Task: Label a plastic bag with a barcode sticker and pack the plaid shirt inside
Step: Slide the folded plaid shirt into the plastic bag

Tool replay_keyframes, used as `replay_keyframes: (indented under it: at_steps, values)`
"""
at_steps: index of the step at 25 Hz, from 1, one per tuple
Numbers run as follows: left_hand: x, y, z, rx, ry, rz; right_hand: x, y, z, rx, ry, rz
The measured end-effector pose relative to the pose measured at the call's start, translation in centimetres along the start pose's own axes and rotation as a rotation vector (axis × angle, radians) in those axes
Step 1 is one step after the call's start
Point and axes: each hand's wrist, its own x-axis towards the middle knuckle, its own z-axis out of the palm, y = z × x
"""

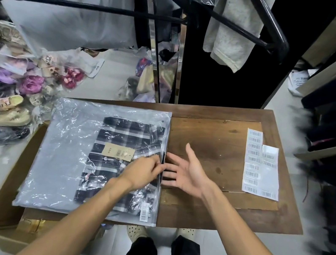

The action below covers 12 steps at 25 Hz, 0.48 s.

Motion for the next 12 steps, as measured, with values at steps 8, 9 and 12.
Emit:
replay_keyframes:
  at_steps: [8,9,12]
  values:
    - [-0.4,-0.4,-0.1,0.151,0.097,0.048,0.3,-1.7,-0.8,0.098,-0.062,-0.012]
    - [-0.5,-0.3,0.0,0.189,0.132,0.062,0.4,-1.7,-1.0,0.125,-0.104,0.007]
    - [-0.6,-0.3,0.6,0.251,0.218,0.054,1.9,-1.5,-0.8,0.177,-0.227,0.056]
